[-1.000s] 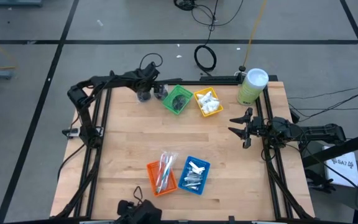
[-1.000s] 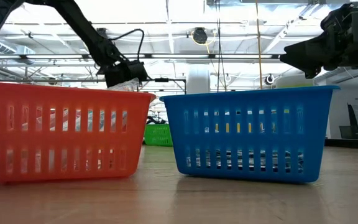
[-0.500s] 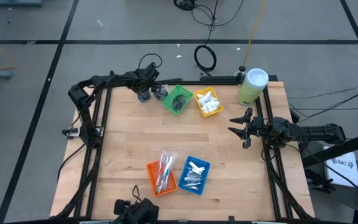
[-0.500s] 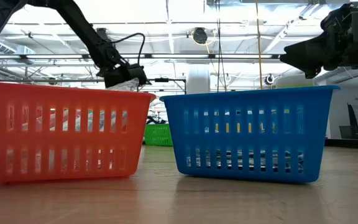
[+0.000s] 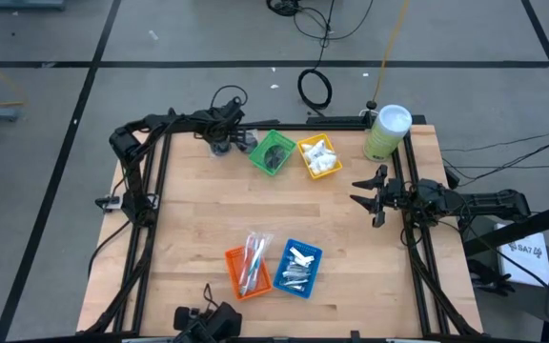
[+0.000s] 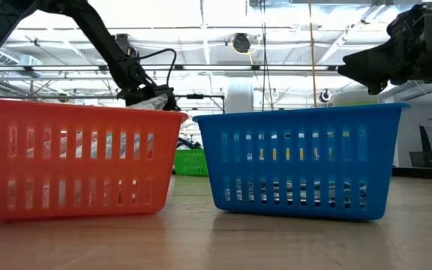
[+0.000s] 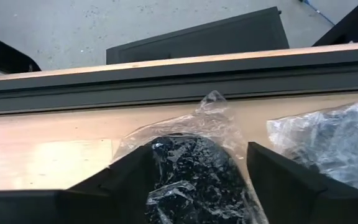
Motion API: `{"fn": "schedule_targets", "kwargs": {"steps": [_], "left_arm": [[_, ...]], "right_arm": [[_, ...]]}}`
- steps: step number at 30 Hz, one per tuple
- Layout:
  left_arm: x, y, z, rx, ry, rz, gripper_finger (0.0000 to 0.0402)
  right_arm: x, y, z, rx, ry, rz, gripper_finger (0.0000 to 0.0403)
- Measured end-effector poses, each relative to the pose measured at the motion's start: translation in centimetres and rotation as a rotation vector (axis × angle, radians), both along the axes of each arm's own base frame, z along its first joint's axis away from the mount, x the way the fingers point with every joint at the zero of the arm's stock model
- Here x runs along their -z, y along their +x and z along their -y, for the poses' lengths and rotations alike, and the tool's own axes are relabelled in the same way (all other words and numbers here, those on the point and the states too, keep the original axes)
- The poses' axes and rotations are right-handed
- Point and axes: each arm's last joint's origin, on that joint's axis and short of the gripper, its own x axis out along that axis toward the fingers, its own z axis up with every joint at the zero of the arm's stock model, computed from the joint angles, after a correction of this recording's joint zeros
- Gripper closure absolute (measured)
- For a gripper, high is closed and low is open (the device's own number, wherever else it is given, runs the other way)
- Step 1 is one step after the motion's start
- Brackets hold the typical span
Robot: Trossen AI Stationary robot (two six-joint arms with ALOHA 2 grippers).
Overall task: Pick & Place Travel size toiletries
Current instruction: Put the black hairbrush into the green bin
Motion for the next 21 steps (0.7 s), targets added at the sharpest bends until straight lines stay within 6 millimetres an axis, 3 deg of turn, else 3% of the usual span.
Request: {"fn": "schedule_targets", "kwargs": {"steps": [12,16,21], "left_arm": [[0.68,-0.47,0.43,-0.018,-0.039,0.004,0.0317],[0.71,-0.51,0.40,-0.012,-0.049,0.017,0.0317],[0.91,-0.41,0.65,0.036,-0.093,0.022,0.0264]], "right_arm": [[-0.01,0.00,0.00,0.000,0.000,0.000,0.0226],[0.00,0.00,0.00,0.000,0.000,0.000,0.0226],[-0.01,0.00,0.00,0.000,0.000,0.000,0.0229]]}}
